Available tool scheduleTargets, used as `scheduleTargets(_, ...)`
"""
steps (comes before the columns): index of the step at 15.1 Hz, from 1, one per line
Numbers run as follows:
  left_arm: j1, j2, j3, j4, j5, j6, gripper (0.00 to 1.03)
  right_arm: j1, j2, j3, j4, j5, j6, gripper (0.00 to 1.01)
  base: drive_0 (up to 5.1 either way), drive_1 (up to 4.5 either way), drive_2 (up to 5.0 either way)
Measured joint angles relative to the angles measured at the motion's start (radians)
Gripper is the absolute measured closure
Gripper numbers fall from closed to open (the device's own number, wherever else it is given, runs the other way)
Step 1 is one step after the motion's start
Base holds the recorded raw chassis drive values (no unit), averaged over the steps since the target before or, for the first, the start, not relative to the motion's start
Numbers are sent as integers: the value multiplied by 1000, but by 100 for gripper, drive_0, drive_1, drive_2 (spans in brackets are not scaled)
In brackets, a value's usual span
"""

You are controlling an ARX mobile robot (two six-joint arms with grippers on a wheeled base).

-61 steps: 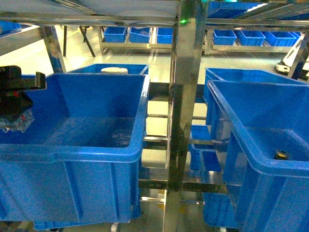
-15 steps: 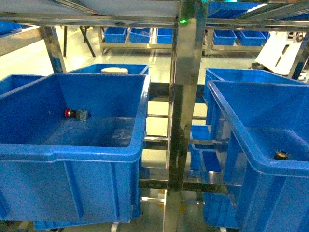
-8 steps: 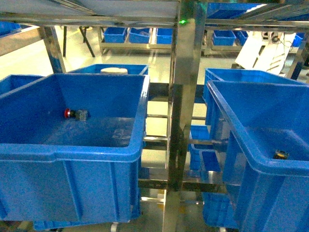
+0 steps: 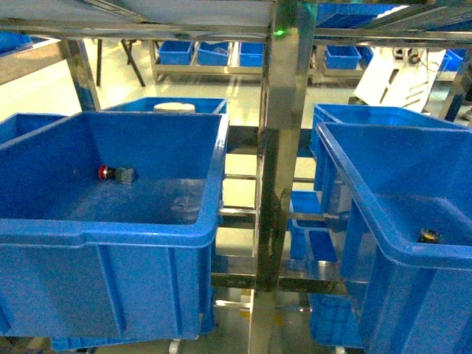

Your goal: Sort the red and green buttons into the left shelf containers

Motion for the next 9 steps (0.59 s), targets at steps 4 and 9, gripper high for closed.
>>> scheduleTargets(4,83,-92,-68,-18,74,9,101,0,0,0,0,0,2,99,0,0,0)
scheduleTargets(9,84,-180,-114,-60,74,9,101,0,0,0,0,0,3,99,0,0,0)
